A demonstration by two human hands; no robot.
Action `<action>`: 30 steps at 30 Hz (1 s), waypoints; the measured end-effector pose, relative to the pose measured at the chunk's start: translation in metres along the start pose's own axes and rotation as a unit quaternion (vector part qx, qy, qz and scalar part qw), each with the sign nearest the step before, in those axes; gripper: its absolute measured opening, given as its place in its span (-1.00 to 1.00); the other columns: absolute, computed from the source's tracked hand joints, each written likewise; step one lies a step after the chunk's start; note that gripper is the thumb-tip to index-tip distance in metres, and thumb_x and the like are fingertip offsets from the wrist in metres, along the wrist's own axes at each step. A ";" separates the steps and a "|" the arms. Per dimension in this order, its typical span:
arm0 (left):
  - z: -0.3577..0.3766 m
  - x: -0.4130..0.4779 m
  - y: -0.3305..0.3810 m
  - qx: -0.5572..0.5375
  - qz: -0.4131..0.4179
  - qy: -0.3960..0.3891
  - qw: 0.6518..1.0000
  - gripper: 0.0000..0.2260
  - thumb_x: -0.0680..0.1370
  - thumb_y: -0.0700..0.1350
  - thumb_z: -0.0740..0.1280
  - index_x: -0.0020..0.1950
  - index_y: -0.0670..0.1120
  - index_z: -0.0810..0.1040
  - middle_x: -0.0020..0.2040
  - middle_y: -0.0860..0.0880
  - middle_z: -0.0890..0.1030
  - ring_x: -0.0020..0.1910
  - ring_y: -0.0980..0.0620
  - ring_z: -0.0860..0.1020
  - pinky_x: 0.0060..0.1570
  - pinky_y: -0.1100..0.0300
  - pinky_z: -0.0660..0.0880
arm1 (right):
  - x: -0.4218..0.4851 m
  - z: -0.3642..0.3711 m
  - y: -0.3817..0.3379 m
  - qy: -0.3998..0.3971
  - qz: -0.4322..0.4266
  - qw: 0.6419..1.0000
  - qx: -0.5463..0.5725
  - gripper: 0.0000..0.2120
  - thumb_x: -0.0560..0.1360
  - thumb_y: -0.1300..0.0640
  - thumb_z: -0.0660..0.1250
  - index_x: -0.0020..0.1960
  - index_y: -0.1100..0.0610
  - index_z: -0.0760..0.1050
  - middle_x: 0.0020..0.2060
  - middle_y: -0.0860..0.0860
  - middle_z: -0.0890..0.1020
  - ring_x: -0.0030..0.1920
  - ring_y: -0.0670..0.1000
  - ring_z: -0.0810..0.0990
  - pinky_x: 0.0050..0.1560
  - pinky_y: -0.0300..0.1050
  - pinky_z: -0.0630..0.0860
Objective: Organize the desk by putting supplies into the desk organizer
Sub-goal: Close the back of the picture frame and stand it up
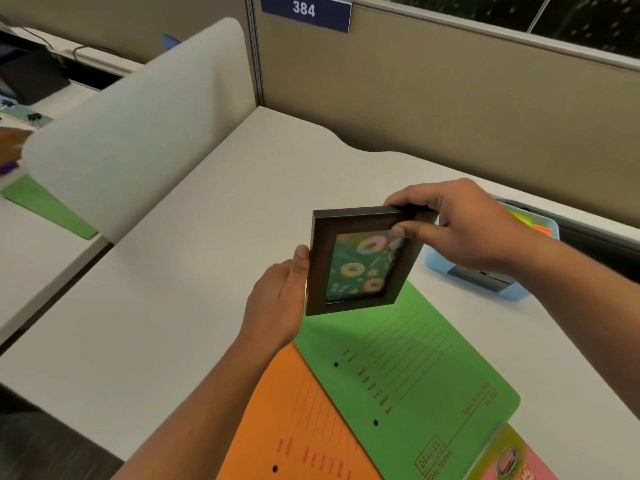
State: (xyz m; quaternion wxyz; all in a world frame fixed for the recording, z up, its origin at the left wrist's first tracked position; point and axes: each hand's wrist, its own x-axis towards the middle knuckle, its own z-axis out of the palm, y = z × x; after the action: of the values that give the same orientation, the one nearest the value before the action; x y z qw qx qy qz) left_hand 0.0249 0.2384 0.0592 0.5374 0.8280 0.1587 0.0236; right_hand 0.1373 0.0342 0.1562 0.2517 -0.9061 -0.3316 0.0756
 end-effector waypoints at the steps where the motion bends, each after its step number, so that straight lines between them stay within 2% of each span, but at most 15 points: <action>1: 0.000 0.002 0.003 -0.033 -0.010 -0.015 0.999 -0.33 0.46 0.33 -0.16 -0.15 -0.08 0.59 -0.21 -0.01 0.61 -0.18 0.08 0.55 -0.15 0.21 0.42 | 0.004 -0.001 0.002 -0.003 -0.007 1.000 -0.006 -0.77 0.51 0.19 0.40 0.15 0.02 0.60 -0.11 -0.19 0.63 -0.15 -0.32 0.51 -0.24 -0.52 0.33; 3: 0.001 0.009 0.012 -0.087 -0.065 -0.062 0.992 -0.44 0.41 0.35 -0.18 -0.20 0.13 0.54 -0.23 0.16 0.57 -0.21 0.22 0.52 -0.20 0.37 0.36 | 0.012 -0.002 0.004 -0.010 -0.016 1.000 -0.008 -0.77 0.50 0.19 0.40 0.14 0.02 0.60 -0.12 -0.21 0.62 -0.15 -0.34 0.50 -0.24 -0.51 0.34; 6: 0.002 0.022 0.018 -0.095 -0.095 -0.093 0.987 -0.45 0.39 0.37 -0.23 -0.21 0.20 0.51 -0.23 0.18 0.58 -0.24 0.28 0.52 -0.27 0.42 0.33 | 0.020 -0.004 0.006 -0.012 -0.027 1.000 -0.003 -0.78 0.50 0.20 0.41 0.13 0.04 0.61 -0.12 -0.16 0.65 -0.14 -0.27 0.52 -0.24 -0.48 0.35; 8: 0.001 0.030 0.018 -0.091 -0.099 -0.106 0.985 -0.37 0.37 0.40 -0.24 -0.16 0.16 0.56 -0.20 0.11 0.62 -0.15 0.19 0.56 -0.11 0.33 0.38 | 0.024 -0.009 0.007 -0.016 -0.031 0.999 0.009 -0.80 0.49 0.24 0.41 0.09 0.08 0.61 -0.15 -0.14 0.64 -0.23 -0.30 0.52 -0.26 -0.49 0.35; 10: -0.001 0.036 0.014 -0.090 -0.102 -0.111 0.985 -0.27 0.36 0.44 -0.23 -0.04 0.08 0.61 -0.14 0.02 0.65 -0.09 0.06 0.60 0.05 0.15 0.47 | 0.026 -0.015 0.010 -0.026 -0.031 0.999 0.030 -0.80 0.49 0.27 0.42 0.05 0.04 0.60 -0.16 -0.14 0.64 -0.29 -0.34 0.53 -0.26 -0.50 0.36; 13: -0.001 0.041 0.002 -0.048 -0.086 -0.056 0.994 -0.29 0.38 0.48 -0.18 -0.02 0.07 0.57 -0.17 0.00 0.66 -0.14 0.04 0.63 0.07 -0.03 0.52 | 0.029 -0.023 0.020 -0.023 -0.027 0.998 0.049 -0.77 0.48 0.25 0.42 0.04 -0.04 0.58 -0.13 -0.12 0.67 -0.19 -0.29 0.53 -0.14 -0.49 0.39; 17: 0.003 0.040 -0.002 -0.056 -0.075 -0.057 0.994 -0.29 0.39 0.49 -0.16 -0.01 0.06 0.59 -0.22 -0.02 0.68 -0.14 0.05 0.65 0.06 -0.05 0.53 | 0.032 -0.028 0.029 -0.020 -0.022 0.998 0.057 -0.78 0.48 0.25 0.42 0.04 -0.02 0.59 -0.13 -0.10 0.68 -0.19 -0.29 0.52 -0.11 -0.46 0.40; 19: 0.008 0.038 0.006 -0.073 -0.072 -0.065 0.993 -0.36 0.39 0.46 -0.15 -0.01 0.12 0.56 -0.15 0.03 0.67 -0.10 0.10 0.63 0.08 0.01 0.51 | 0.034 -0.028 0.029 -0.026 -0.022 0.997 0.066 -0.79 0.48 0.27 0.41 0.05 0.03 0.60 -0.15 -0.15 0.67 -0.20 -0.30 0.52 -0.13 -0.48 0.40; 21: 0.012 0.039 0.013 -0.095 -0.070 -0.074 0.990 -0.47 0.41 0.42 -0.15 -0.09 0.21 0.52 -0.12 0.13 0.64 -0.08 0.19 0.59 0.02 0.15 0.48 | 0.036 -0.026 0.030 -0.032 -0.021 0.996 0.078 -0.80 0.48 0.28 0.40 0.05 0.05 0.60 -0.23 -0.26 0.65 -0.22 -0.32 0.52 -0.16 -0.50 0.38; 24: 0.016 0.041 0.021 -0.125 -0.067 -0.084 0.986 -0.54 0.42 0.38 -0.15 -0.20 0.28 0.49 -0.20 0.24 0.61 -0.21 0.34 0.58 -0.29 0.50 0.40 | 0.040 -0.023 0.033 -0.035 -0.025 0.996 0.081 -0.79 0.49 0.28 0.41 0.04 0.00 0.59 -0.21 -0.26 0.65 -0.20 -0.30 0.52 -0.13 -0.48 0.39; 25: 0.017 0.043 0.023 -0.136 -0.065 -0.085 0.985 -0.56 0.42 0.37 -0.15 -0.18 0.29 0.49 -0.20 0.26 0.60 -0.25 0.40 0.57 -0.36 0.58 0.36 | 0.042 -0.022 0.034 -0.035 -0.025 0.996 0.078 -0.79 0.49 0.27 0.41 0.04 0.00 0.60 -0.20 -0.24 0.65 -0.20 -0.28 0.52 -0.12 -0.48 0.40; 27: 0.018 0.047 0.024 -0.166 -0.057 -0.088 0.981 -0.56 0.42 0.37 -0.15 -0.09 0.31 0.49 -0.14 0.26 0.61 -0.25 0.46 0.56 -0.38 0.63 0.34 | 0.048 -0.020 0.037 -0.034 -0.028 0.997 0.066 -0.78 0.49 0.27 0.41 0.05 0.00 0.60 -0.15 -0.20 0.66 -0.17 -0.25 0.53 -0.11 -0.47 0.40; 30: 0.020 0.059 0.022 -0.229 -0.064 -0.096 0.967 -0.37 0.37 0.40 -0.14 0.22 0.21 0.51 0.00 0.13 0.66 -0.18 0.36 0.62 -0.35 0.58 0.42 | 0.062 -0.017 0.040 -0.037 -0.031 0.998 0.050 -0.77 0.49 0.26 0.41 0.04 -0.04 0.59 -0.14 -0.18 0.66 -0.16 -0.21 0.54 -0.11 -0.46 0.41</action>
State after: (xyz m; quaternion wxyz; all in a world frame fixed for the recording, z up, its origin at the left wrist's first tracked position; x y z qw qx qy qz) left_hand 0.0901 0.2297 0.0631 0.7257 0.6694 0.1495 -0.0542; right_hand 0.2121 0.0407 0.1523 0.2861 -0.8785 -0.3640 0.1175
